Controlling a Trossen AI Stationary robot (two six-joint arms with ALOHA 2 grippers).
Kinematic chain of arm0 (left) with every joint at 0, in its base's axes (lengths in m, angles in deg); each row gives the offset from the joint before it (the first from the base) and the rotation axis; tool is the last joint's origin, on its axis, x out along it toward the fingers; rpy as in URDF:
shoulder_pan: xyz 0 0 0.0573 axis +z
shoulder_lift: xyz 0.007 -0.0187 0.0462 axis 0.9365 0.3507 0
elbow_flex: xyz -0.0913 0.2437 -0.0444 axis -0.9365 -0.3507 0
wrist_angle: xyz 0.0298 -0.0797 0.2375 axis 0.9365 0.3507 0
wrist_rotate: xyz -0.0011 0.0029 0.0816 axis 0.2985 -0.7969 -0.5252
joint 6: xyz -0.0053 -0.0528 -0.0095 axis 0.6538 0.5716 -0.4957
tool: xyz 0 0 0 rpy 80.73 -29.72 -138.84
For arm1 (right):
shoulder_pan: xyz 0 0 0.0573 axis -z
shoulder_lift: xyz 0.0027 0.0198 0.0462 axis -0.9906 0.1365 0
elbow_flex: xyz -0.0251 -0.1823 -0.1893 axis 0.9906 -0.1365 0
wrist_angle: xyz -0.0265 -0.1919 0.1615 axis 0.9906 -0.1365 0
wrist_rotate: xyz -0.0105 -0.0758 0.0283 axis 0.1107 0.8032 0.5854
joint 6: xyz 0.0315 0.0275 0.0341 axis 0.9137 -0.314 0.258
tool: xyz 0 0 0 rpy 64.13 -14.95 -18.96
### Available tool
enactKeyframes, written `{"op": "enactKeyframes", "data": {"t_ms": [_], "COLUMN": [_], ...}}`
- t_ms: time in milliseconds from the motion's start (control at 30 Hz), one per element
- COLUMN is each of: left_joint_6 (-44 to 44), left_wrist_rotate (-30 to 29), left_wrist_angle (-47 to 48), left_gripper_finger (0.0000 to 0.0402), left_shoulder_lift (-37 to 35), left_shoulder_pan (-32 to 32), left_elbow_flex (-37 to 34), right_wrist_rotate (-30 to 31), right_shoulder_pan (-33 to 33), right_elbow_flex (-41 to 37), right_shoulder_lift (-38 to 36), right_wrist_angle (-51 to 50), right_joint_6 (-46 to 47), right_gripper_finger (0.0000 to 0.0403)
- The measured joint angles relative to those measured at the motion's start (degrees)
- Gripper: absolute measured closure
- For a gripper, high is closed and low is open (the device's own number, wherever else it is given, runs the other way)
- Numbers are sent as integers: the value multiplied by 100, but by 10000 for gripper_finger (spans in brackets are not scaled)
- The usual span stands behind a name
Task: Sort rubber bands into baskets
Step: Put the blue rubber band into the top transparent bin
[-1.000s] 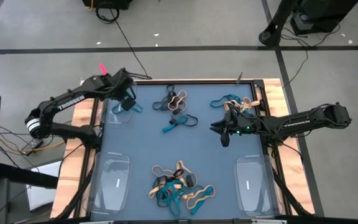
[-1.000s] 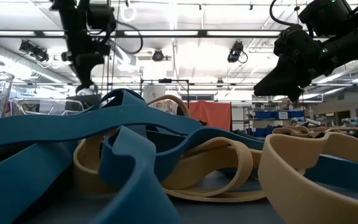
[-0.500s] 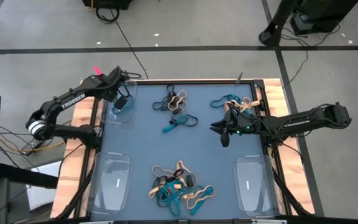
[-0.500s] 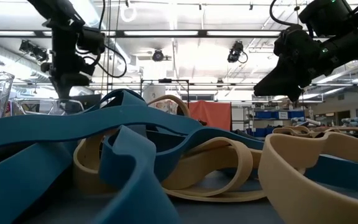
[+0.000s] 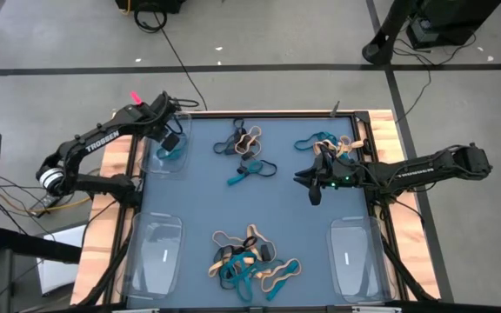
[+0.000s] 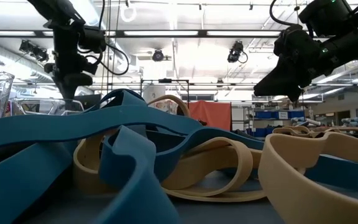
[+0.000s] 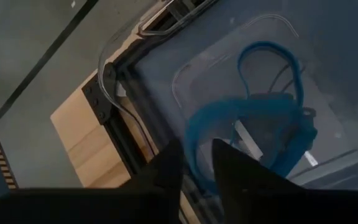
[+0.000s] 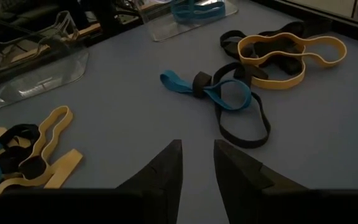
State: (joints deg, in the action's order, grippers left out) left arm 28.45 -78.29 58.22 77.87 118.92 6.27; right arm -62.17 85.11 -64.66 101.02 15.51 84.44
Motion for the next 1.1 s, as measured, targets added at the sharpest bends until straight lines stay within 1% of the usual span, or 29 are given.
{"op": "enactKeyframes", "data": {"t_ms": [67,133,233,367,500,700,867,933,1100], "left_joint_6": [4,15,195,289,289,619,1342,1569,1925], "left_wrist_rotate": [7,155,523,1050,1357,1526,1602,1747,1767], "left_wrist_angle": [15,17,-18,-339,-788,-1244,-1429,-1671,-2367], "left_gripper_finger": [264,238,216,212,217,220,220,220,220], "left_shoulder_lift": [0,0,0,-31,-37,-37,-33,10,340], "left_shoulder_pan": [0,0,0,-88,-429,-1176,-1888,-2248,-3181], "left_elbow_flex": [1,0,0,1,1,1,1,1,1], "right_wrist_rotate": [-2,-2,-2,-2,-4,-4,-4,-4,-60], "right_shoulder_pan": [-1,-1,-1,-1,-1,-1,0,-1,-1], "right_elbow_flex": [0,0,0,-2,0,-2,-2,-2,-2], "right_shoulder_lift": [0,0,0,0,0,0,0,0,2], "right_wrist_angle": [1,0,2,54,101,137,235,293,341], "right_joint_6": [0,0,0,0,0,17,20,20,109], "right_gripper_finger": [298,298,298,298,298,298,298,298,298]}}
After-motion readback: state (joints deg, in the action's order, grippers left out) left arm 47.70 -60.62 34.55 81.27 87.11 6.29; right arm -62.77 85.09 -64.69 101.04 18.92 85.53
